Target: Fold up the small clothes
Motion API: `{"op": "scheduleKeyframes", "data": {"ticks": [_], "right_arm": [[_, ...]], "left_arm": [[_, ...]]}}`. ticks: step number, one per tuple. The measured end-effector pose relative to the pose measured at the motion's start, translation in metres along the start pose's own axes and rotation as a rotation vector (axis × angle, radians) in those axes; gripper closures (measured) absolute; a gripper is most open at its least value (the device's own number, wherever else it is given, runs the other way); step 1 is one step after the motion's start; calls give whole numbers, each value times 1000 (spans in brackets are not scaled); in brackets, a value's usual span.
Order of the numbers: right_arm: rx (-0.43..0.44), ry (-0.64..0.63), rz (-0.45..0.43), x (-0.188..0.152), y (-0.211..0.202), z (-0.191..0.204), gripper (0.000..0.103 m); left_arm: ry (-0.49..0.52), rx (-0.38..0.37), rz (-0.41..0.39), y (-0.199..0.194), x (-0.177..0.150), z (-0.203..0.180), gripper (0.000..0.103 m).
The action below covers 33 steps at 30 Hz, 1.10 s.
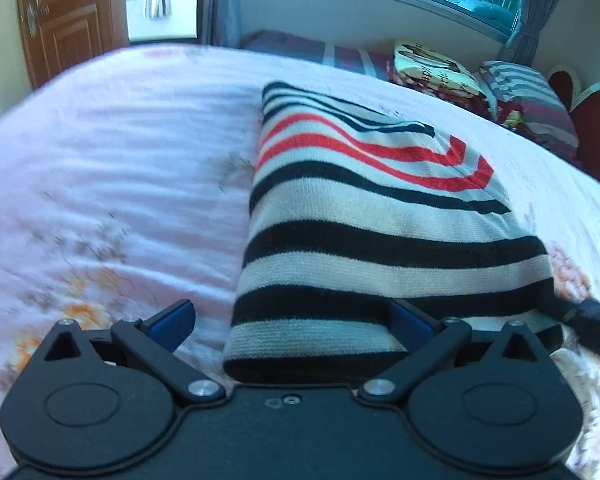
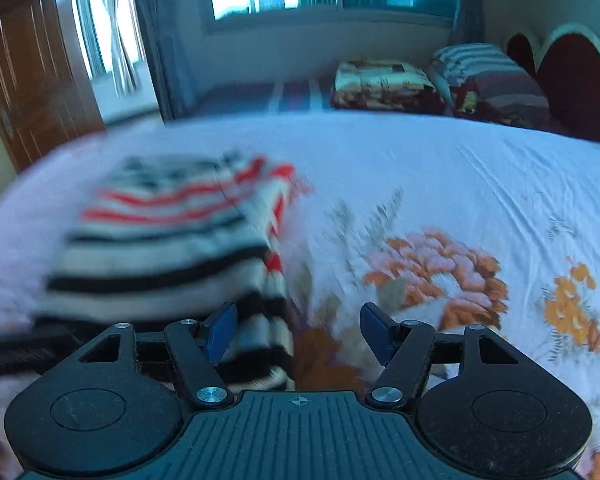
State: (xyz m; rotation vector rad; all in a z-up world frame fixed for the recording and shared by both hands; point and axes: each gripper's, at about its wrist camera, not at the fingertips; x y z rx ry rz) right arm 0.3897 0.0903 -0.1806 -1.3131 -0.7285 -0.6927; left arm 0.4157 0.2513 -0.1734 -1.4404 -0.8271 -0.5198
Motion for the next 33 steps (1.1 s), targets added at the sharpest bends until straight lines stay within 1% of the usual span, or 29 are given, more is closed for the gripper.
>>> {"op": "scheduleKeyframes", "data": {"ticks": [1, 2, 4, 5, 8, 11, 13, 17, 18, 19, 21, 24, 25, 26, 27, 30, 33], "right_arm": [[-1, -13, 39, -5, 8, 0, 35], [13, 13, 51, -11, 10, -3, 36], [29, 66, 30, -11, 1, -9, 35], [39, 73, 20, -10, -5, -9, 35], [59, 52, -7, -9, -24, -7, 35], [87, 43, -22, -9, -45, -6, 35], [117, 45, -18, -11, -61, -8, 35], [216, 45, 8, -16, -101, -11, 35], [241, 42, 6, -18, -114, -12, 33], [268, 36, 3, -21, -129, -13, 31], [289, 30, -17, -25, -160, -15, 12], [328, 30, -64, -34, -213, -21, 9], [334, 36, -75, -37, -231, -23, 8], [334, 45, -85, -41, -248, -25, 3], [328, 53, -96, -46, -264, -27, 0], [309, 61, -123, -57, -309, -31, 0], [270, 72, -129, -65, -345, -33, 0]], "left_arm": [[8, 3, -1, -2, 0, -1, 0], [10, 3, 10, -3, 0, -2, 1], [4, 8, 16, -7, 1, 0, 2], [0, 23, 16, -11, 1, 0, 2], [5, 59, 12, -22, 2, 1, 2], [36, 58, 5, -40, 2, -2, 2], [59, 55, -17, -59, 1, -5, 2], [83, 31, -62, -109, -2, -10, 2], [86, 21, -75, -124, -2, -11, 2], [91, 13, -91, -140, -4, -11, 2], [117, 16, -133, -174, -10, -14, 2], [147, 23, -158, -222, -20, -19, 1], [149, 18, -159, -237, -25, -19, 1], [149, 9, -162, -252, -29, -20, 1], [148, 6, -166, -267, -34, -21, 1], [140, 8, -180, -309, -49, -22, 1], [116, 3, -193, -346, -63, -19, 1]]}}
Point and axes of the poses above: each gripper's, at about its wrist camera, not at the fingertips, and y roughly the way its jaws point, z to its left, x to its top, and after that the axes turned 11 degrees about -z, right-handed
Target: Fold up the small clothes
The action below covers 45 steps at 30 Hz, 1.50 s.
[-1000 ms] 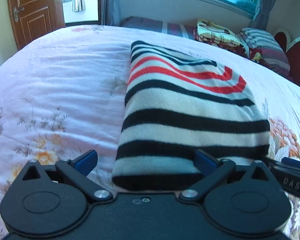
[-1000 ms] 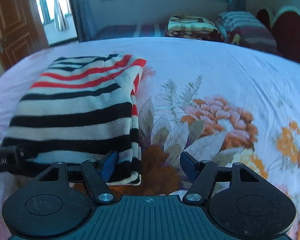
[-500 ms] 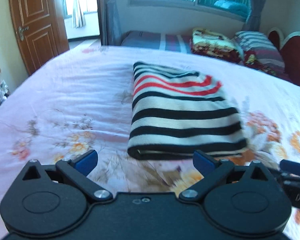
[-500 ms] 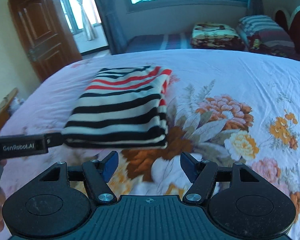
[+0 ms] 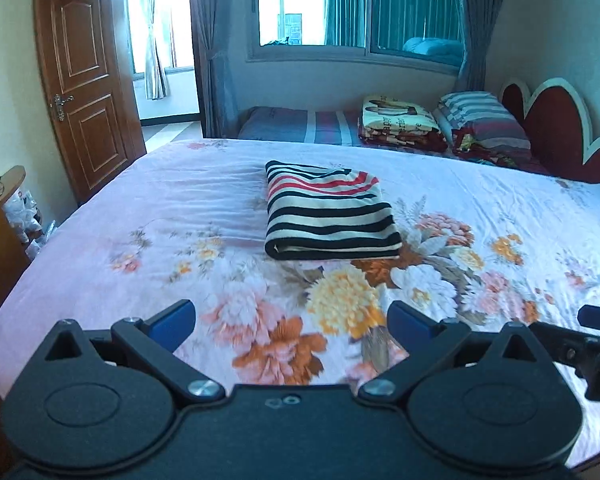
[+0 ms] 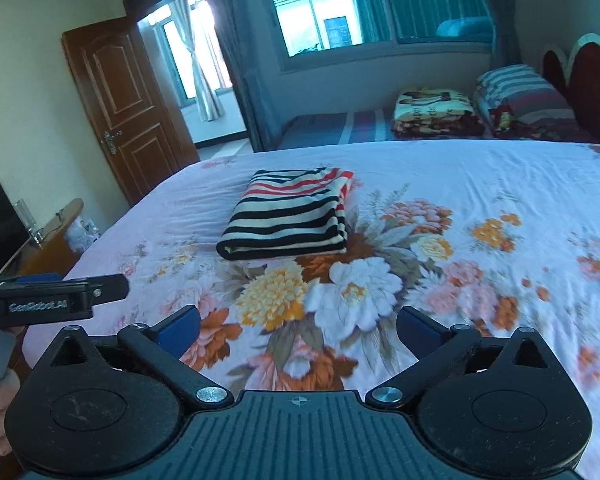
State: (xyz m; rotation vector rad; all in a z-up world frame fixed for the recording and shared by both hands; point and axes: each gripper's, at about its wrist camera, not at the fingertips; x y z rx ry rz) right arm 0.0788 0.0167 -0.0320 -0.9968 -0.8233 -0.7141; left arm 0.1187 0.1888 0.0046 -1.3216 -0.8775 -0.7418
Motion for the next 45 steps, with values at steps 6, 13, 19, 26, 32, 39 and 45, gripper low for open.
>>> {"op": "scheduleKeyframes", "data": {"ticks": [6, 13, 19, 26, 32, 39, 45], "right_arm": [[-29, -18, -71, -5, -61, 17, 0], [-95, -157, -216, 0, -105, 41, 0], [-71, -158, -226, -2, -108, 45, 0], [-82, -159, -222, -3, -100, 44, 0], [-78, -155, -220, -3, -97, 43, 0], [-69, -152, -215, -4, -96, 38, 0], [-69, -159, -212, -4, -94, 36, 0]], "left_arm": [[-15, 19, -26, -56, -6, 6, 1], [-51, 52, -62, -90, -7, 9, 1], [-59, 57, -74, -100, -10, 8, 1], [-52, 70, -94, -107, -10, 6, 1], [-57, 64, -93, -107, -9, 6, 1], [-56, 73, -96, -106, -9, 7, 1], [-57, 78, -93, -105, -8, 8, 1]]}}
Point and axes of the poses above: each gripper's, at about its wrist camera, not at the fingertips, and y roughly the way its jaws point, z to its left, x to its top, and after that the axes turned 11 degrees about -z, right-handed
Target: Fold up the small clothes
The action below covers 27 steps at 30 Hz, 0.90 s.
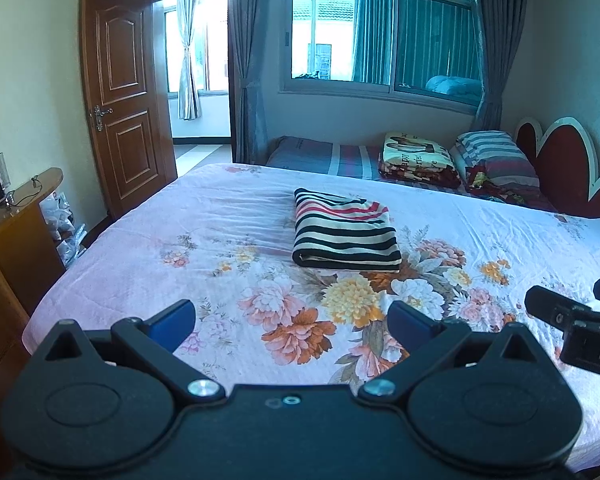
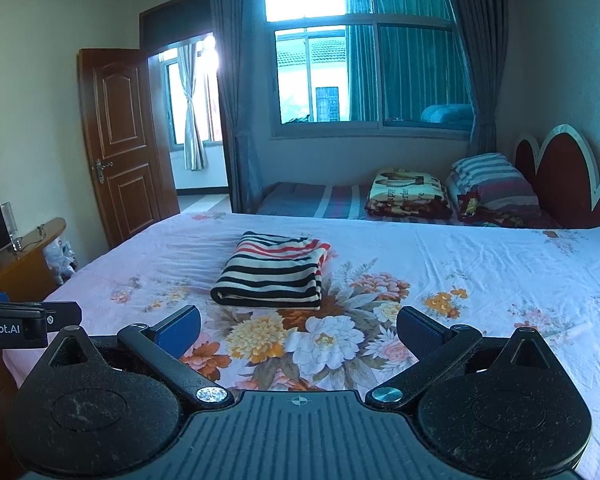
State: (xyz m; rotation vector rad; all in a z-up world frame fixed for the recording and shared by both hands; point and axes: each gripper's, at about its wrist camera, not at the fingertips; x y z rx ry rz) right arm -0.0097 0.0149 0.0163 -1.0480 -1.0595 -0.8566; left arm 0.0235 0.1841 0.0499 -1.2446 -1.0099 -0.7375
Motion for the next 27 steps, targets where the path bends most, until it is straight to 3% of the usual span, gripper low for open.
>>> {"op": "scheduleKeyframes", "data": {"ticks": [27], "right_arm": [[-2, 23, 15, 1, 7, -7, 0]], "left_arm": [[1, 1, 10, 3, -3, -4, 1]]}}
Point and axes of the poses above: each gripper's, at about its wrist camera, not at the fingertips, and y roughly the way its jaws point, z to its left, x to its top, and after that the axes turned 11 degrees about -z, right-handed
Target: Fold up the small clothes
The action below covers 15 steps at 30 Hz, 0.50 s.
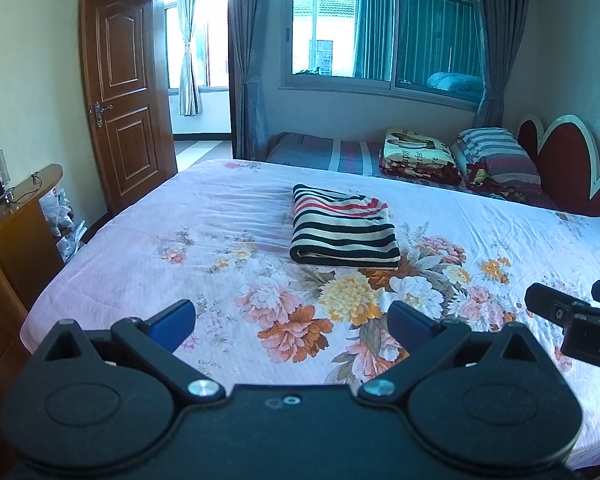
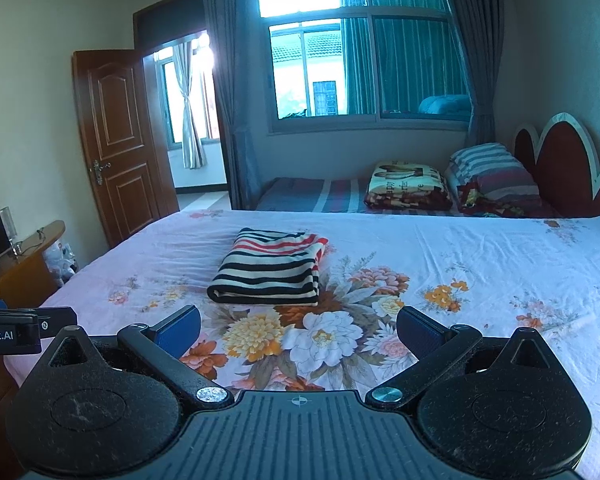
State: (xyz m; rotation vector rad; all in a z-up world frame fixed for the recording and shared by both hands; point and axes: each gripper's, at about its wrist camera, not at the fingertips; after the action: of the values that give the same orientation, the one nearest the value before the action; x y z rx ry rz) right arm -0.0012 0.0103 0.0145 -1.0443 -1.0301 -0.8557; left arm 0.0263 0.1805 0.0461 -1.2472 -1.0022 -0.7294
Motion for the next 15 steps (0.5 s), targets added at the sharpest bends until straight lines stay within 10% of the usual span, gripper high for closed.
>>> {"op": "scheduleKeyframes", "data": {"ticks": [15], "right_arm": [[9, 9, 13, -2, 4, -5, 0]], "left_arm": [[-5, 3, 13, 7, 1, -8, 1]]}}
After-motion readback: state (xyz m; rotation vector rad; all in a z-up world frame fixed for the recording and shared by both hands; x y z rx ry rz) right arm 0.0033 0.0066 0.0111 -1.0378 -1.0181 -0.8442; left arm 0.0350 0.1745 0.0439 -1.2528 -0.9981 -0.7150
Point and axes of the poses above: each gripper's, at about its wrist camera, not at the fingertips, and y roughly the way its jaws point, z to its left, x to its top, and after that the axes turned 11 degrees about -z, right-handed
